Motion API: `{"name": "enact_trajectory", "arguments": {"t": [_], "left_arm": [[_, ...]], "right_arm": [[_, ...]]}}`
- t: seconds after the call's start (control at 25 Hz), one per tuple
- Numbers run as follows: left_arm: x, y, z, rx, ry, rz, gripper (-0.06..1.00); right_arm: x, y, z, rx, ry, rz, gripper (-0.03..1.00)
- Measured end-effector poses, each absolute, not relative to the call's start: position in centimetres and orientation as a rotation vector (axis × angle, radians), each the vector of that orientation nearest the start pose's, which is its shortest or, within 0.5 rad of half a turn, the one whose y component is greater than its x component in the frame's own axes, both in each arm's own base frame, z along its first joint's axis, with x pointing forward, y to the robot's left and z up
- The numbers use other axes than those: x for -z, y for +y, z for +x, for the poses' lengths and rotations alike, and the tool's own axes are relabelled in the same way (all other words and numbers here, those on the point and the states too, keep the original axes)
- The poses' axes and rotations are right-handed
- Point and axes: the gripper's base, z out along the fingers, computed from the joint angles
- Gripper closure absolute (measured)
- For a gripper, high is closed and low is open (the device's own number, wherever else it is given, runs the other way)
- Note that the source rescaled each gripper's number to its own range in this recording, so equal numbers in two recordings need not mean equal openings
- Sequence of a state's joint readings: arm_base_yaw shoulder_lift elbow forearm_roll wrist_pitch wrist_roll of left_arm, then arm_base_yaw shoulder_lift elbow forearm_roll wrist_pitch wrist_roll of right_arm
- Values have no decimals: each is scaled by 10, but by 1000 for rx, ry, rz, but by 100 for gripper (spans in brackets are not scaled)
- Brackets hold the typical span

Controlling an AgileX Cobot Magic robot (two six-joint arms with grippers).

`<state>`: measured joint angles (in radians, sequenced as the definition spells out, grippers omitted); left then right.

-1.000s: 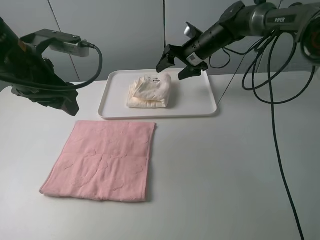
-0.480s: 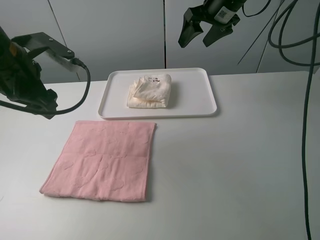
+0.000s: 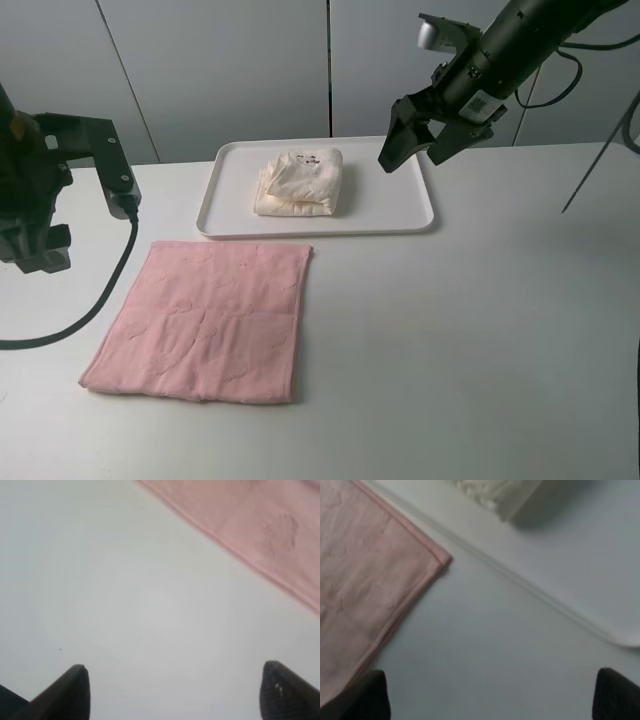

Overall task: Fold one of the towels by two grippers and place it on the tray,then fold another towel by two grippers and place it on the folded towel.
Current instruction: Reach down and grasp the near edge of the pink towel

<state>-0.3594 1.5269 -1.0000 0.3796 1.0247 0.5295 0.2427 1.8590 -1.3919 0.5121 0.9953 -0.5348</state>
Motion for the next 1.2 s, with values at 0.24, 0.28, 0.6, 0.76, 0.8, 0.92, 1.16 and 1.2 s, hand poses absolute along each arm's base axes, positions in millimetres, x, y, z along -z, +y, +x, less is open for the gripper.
{"name": "enact_trajectory", "arguments": {"t": [0.24, 0.28, 0.6, 0.76, 0.8, 0.92, 1.16, 1.2], "left_arm": [[-223, -64, 258, -548, 2461, 1930, 1], [-223, -65, 258, -538, 2447, 1942, 1], [-202, -71, 254, -434, 2402, 1920, -1], [-166, -65, 233, -389, 2356, 2065, -1], [-157, -63, 227, -372, 2328, 2114, -1], [-139, -59, 211, -329, 2273, 2224, -1], [-126, -64, 210, -260, 2254, 2156, -1], [-123, -65, 210, -250, 2262, 2157, -1]], "right_arm": [[-212, 158, 329, -593, 2695, -1029, 9], [-212, 168, 324, -563, 2662, -1125, 9], [-208, 243, 273, -334, 2195, -1890, 9], [-208, 255, 265, -323, 2144, -1927, 9], [-208, 258, 262, -322, 2135, -1936, 9], [-208, 266, 253, -317, 2125, -1962, 9], [-187, 290, 232, -306, 2124, -2065, 9], [-183, 293, 229, -305, 2130, -2076, 9]]}}
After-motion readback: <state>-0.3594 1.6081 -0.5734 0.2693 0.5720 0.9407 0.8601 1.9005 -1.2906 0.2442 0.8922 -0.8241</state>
